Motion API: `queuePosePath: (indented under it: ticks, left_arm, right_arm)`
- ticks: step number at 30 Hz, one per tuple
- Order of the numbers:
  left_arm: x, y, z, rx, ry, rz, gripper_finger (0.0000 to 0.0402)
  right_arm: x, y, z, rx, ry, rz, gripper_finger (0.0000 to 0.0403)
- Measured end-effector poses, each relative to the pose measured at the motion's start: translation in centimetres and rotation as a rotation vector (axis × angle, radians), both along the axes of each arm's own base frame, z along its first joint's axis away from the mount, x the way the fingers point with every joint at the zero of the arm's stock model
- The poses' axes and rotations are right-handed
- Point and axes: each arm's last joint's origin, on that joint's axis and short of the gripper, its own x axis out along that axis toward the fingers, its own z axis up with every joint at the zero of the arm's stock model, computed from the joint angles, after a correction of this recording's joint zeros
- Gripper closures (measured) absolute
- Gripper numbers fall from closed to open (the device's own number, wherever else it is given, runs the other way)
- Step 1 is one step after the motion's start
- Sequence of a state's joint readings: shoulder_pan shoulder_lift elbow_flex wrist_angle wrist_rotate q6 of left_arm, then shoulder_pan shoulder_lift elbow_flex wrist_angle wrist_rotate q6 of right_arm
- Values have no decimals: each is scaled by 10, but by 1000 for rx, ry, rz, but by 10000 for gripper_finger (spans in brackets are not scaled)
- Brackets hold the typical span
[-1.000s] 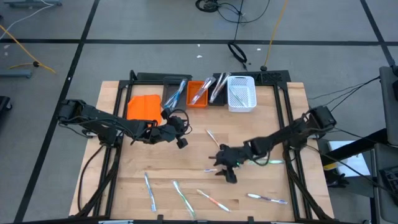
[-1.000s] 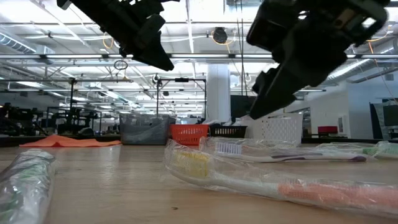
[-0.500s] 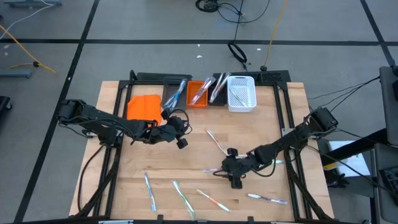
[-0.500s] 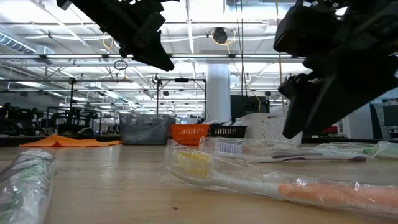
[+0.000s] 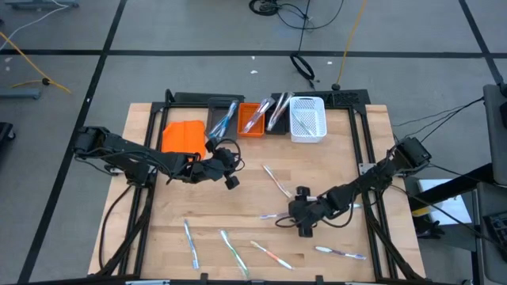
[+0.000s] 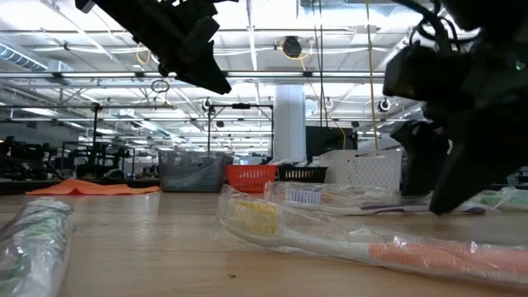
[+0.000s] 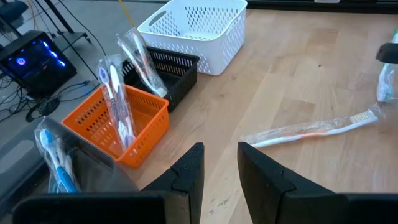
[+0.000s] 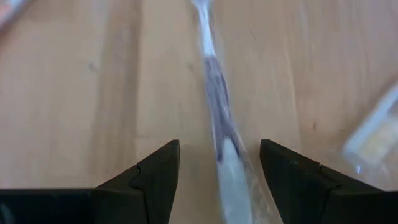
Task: Pick & Place Toothbrushes
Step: Put the violet toothbrush into the orange bin
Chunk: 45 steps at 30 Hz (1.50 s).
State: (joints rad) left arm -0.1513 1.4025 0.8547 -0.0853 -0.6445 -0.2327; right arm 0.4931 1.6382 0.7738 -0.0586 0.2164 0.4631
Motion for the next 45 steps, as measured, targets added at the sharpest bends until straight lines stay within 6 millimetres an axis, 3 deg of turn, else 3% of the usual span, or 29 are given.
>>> queuePosePath:
  ticks: [6,14,24,31,42,45]
  left_arm:
    - [0,0,0,-2,-5,1,302]
    - [0,0,0,-2,-7,1,302]
    - [0,0,0,-4,-9,2,302]
    - [4,-2,4,-46,-65,-28,302]
    - [15,-9,23,-104,-248,-262,302]
    - [17,-11,29,-106,-310,-305,302]
  right_arm:
    - [-3,-1,-4,10,-13,-38,218]
    - [-4,0,-4,21,-3,-22,371]
    - [2,3,9,9,-68,-40,373]
    - [-3,-6,45,-96,-257,-152,373]
    - [-17,-23,99,-289,-555,-383,373]
    - [-11,-25,113,-293,-662,-400,373]
